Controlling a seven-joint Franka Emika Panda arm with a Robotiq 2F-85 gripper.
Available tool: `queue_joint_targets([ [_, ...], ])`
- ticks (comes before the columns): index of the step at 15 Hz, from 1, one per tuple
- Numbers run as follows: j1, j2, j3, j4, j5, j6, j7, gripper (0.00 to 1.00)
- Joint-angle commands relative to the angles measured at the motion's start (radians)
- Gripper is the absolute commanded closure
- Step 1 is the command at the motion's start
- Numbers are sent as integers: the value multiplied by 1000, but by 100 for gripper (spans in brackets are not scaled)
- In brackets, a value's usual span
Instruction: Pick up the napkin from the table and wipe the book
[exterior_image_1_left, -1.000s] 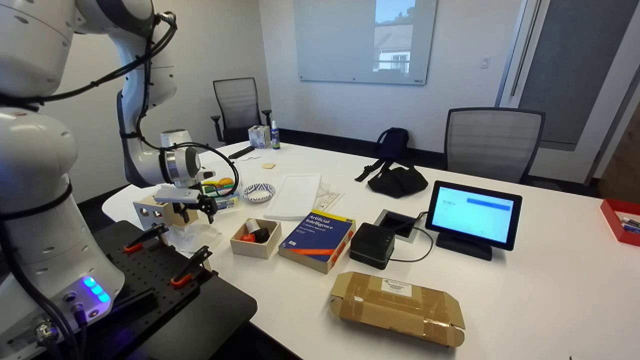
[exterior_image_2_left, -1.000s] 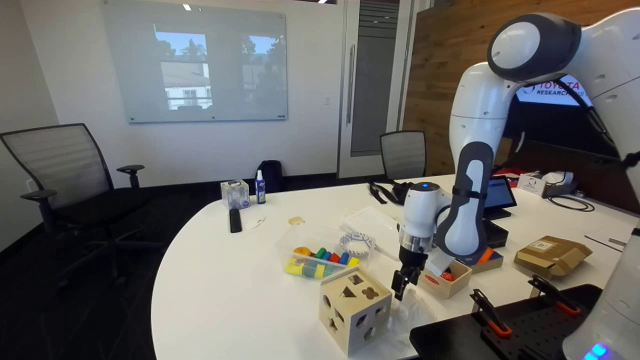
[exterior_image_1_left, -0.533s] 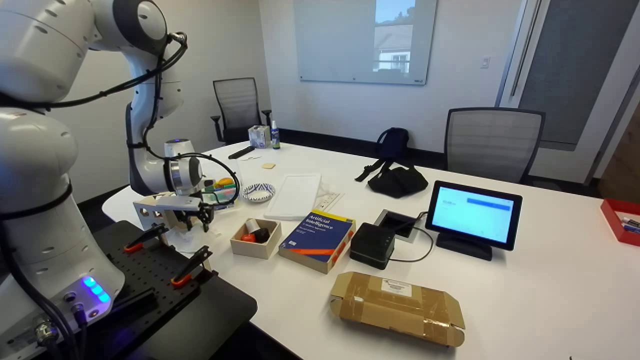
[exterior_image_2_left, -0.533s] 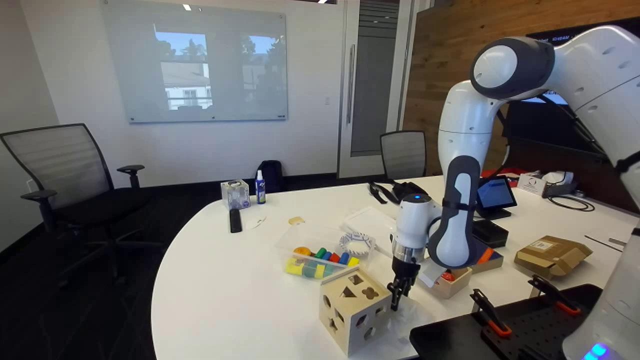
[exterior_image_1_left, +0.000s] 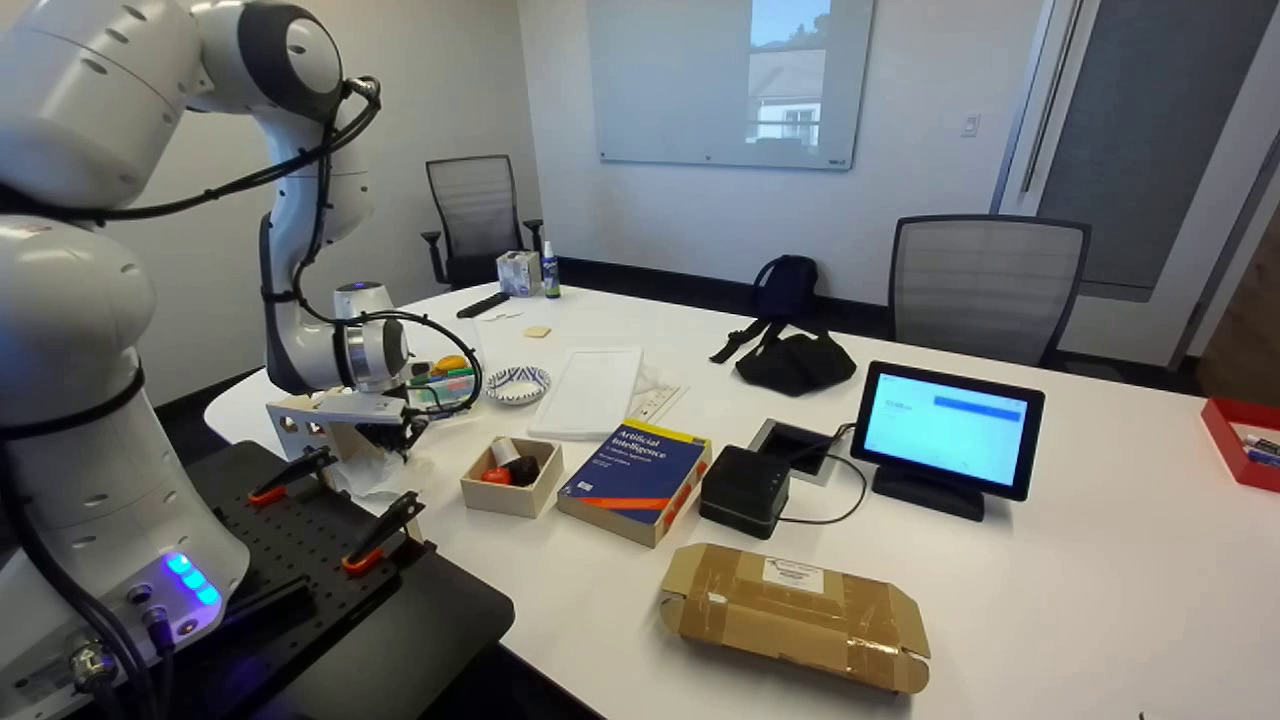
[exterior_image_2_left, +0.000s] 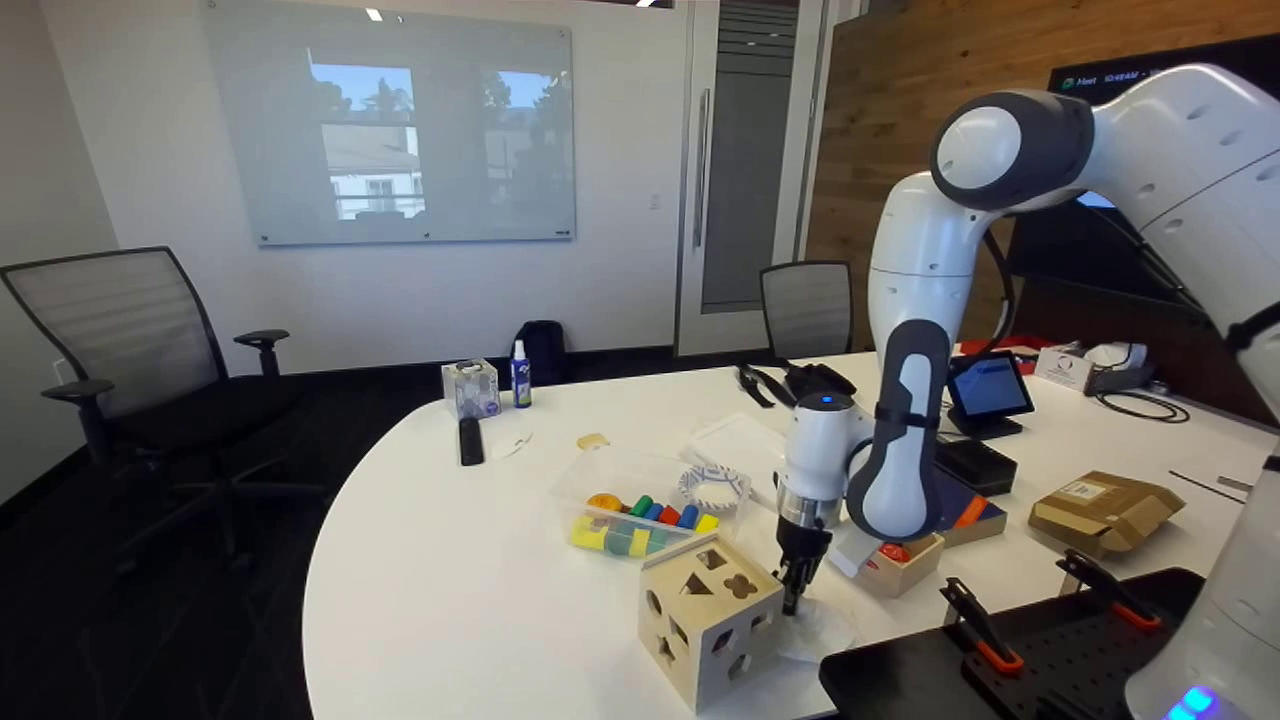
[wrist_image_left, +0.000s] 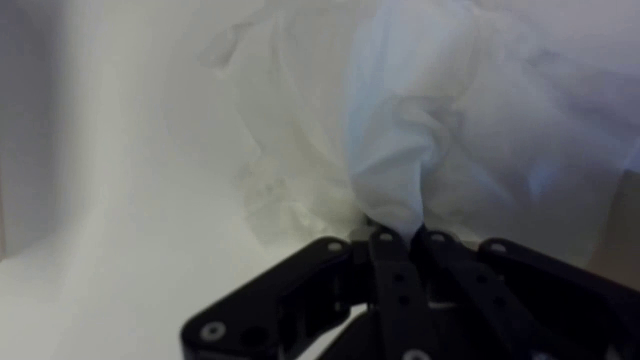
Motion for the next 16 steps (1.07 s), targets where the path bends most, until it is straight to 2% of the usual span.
queue_joint_targets([
  [1,-52,-8,43,1,0,-29,-12,100],
  [2,-52,-29,63,-30,150,-26,-152,99],
  [4,-66,-91,84,-73,232,-49,-236,99],
  [6,-22,-185,56,-131,316,-77,-272,99],
  [8,61,-290,-13,-180,383,-115,-266,99],
  [10,165,-391,-118,-215,403,-158,-250,99],
  [12,286,-501,-268,-247,354,-201,-227,99],
  [13,346,-552,-353,-257,306,-219,-208,99],
  [16,477,-637,-611,-216,44,-292,-61,99],
])
